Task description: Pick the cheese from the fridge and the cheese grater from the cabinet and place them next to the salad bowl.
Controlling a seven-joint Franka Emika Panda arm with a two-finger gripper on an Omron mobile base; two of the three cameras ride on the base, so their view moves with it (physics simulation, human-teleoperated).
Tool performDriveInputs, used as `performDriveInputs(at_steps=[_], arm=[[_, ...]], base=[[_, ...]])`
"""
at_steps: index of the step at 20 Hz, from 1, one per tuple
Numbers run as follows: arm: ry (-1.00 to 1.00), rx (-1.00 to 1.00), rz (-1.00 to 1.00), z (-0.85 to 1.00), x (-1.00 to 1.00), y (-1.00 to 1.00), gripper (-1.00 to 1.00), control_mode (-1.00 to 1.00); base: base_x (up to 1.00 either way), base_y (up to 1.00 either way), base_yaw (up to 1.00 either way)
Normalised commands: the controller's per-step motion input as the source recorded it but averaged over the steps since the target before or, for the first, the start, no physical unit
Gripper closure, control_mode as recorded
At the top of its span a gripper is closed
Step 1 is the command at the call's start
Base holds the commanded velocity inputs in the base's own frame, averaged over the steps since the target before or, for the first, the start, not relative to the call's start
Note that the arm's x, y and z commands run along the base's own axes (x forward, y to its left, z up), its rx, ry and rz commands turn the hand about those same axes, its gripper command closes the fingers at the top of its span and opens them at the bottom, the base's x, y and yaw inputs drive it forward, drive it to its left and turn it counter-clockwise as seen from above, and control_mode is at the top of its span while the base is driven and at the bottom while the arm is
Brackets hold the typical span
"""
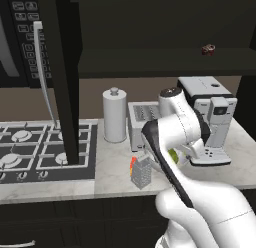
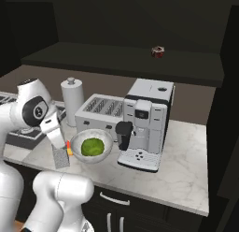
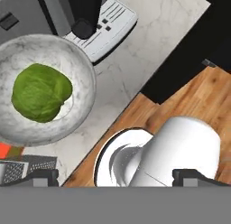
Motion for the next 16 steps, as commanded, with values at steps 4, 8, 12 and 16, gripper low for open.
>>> performDriveInputs(at_steps=[4, 8, 12, 16], arm=[[0.01, -0.02, 0.18, 0.05, 0.04, -1.00, -1.00, -1.00], [0.00, 0.00, 0.15, -0.04, -0.01, -1.00, -1.00, -1.00], [0.02, 0.00, 0.04, -0.23, -0.09, -0.87, -1.00, -1.00], [-0.06, 0.02, 0.03, -0.02, -0.41, -0.94, -1.00, -1.00]], base=[[0.00, 0.00, 0.00], [0.00, 0.00, 0.00], [0.00, 0.00, 0.00], [0.00, 0.00, 0.00]])
